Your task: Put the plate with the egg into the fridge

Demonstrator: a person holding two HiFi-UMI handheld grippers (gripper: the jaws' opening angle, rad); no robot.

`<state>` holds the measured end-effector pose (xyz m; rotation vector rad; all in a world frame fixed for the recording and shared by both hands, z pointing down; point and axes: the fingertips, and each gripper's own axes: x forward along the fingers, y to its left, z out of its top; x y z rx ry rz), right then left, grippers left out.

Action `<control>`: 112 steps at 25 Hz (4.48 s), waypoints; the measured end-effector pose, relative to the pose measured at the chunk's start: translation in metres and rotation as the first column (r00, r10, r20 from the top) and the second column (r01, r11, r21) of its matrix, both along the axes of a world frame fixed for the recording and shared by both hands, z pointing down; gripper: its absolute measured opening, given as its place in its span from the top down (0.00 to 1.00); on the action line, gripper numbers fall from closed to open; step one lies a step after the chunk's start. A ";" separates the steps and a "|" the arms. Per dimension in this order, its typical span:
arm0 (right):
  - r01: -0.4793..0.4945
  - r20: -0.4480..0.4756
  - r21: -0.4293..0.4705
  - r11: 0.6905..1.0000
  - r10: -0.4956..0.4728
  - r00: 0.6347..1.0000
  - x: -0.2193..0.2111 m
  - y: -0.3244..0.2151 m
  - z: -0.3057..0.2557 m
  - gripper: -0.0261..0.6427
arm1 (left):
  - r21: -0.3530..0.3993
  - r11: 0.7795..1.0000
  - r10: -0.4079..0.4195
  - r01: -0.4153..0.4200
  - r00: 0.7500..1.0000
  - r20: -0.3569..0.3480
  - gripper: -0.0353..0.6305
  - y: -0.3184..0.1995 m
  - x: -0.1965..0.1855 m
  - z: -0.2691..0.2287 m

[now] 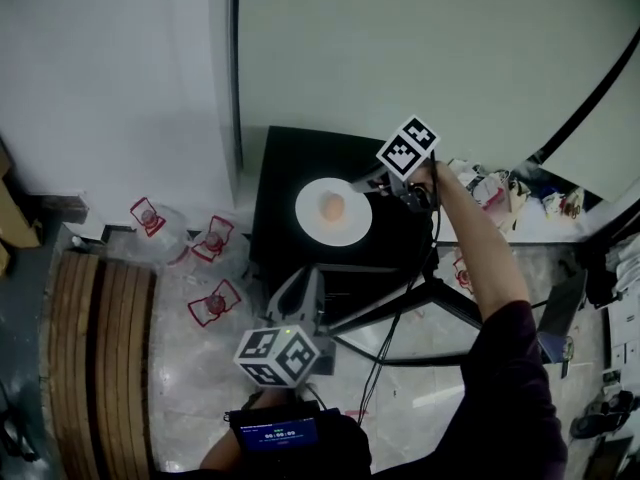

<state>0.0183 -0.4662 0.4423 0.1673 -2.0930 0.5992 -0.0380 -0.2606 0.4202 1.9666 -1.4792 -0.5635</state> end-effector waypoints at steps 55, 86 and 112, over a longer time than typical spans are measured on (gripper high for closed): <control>0.132 0.111 -0.021 0.991 -0.129 0.985 -0.024 0.086 -0.027 0.90 | -0.140 0.987 0.016 -0.078 0.919 -0.395 0.92 0.001 -0.013 0.011; -0.064 0.391 0.213 0.975 -0.025 0.920 0.055 0.219 -0.103 0.90 | -0.244 0.954 0.012 -0.175 0.833 -0.552 0.92 0.113 0.029 0.069; -0.497 0.475 0.317 0.808 0.318 0.821 0.077 0.234 0.126 0.90 | -0.350 0.929 -0.101 -0.121 0.826 -0.554 0.92 0.015 0.070 0.306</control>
